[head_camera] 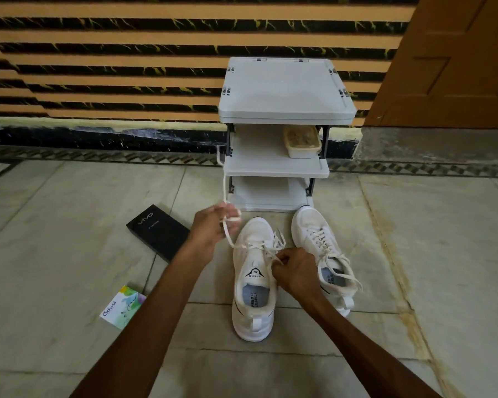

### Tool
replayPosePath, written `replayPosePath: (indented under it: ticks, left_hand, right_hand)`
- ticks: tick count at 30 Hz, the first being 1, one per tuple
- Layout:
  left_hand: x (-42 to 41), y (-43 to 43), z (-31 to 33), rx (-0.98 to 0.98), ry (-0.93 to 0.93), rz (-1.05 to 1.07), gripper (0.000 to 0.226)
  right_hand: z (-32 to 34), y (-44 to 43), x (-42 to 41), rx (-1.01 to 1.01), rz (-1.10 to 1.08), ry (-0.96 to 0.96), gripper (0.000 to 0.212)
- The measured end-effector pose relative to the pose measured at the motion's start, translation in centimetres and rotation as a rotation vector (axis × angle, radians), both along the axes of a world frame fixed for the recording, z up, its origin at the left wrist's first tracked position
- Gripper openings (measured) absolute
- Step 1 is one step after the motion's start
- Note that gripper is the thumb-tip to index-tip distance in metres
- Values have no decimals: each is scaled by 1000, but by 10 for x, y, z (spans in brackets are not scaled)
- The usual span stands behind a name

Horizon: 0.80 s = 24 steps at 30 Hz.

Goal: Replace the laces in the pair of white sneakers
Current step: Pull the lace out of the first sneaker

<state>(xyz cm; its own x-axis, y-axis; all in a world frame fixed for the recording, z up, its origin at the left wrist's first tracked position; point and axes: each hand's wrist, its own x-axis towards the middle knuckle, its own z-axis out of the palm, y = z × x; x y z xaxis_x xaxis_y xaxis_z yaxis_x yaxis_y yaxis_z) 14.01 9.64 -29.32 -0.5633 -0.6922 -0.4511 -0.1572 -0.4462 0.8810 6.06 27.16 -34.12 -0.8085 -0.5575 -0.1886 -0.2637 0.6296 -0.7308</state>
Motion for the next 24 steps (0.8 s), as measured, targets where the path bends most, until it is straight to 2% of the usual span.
replayPosePath:
  ticks: [1, 3, 6, 8, 10, 13, 17, 19, 21, 22, 23, 24]
  left_hand:
    - [1, 4, -9, -138, -162, -63, 17]
    - [5, 12, -24, -383, -420, -171, 35]
    - [11, 26, -32, -580, -549, -359, 62]
    - [13, 37, -34, -699, -668, -480, 72]
    - [14, 46, -34, -842, -775, -472, 72]
    - [14, 56, -36, -911, -753, -393, 61]
    - [21, 55, -41, -874, -648, -349, 47]
    - [25, 51, -41, -869, -612, -335, 46]
    - [28, 49, -43, -883, -603, -341, 48]
    - [29, 48, -43, -885, -597, -335, 49]
    - [29, 49, -44, -886, -584, -329, 49]
    - [29, 49, -45, -887, -574, -324, 49]
  right_hand:
    - [0, -2, -1, 9, 7, 2, 8]
    - [2, -6, -5, 40, 56, 64, 9]
    - [2, -17, -11, 79, 225, 206, 32]
    - [4, -29, -15, 111, 334, 298, 35]
    - [8, -42, -18, 136, 422, 344, 27]
    - [12, -56, -20, 193, 493, 416, 19]
    - [10, -68, -19, 285, 580, 473, 24]
    - [13, -68, -23, 245, 489, 488, 21]
    - [11, -63, -34, 166, 181, 432, 12]
    - [9, -58, -39, 149, 10, 365, 14]
    - [5, -54, -41, 127, -108, 310, 16]
    - [0, -51, -41, 95, -137, 285, 13]
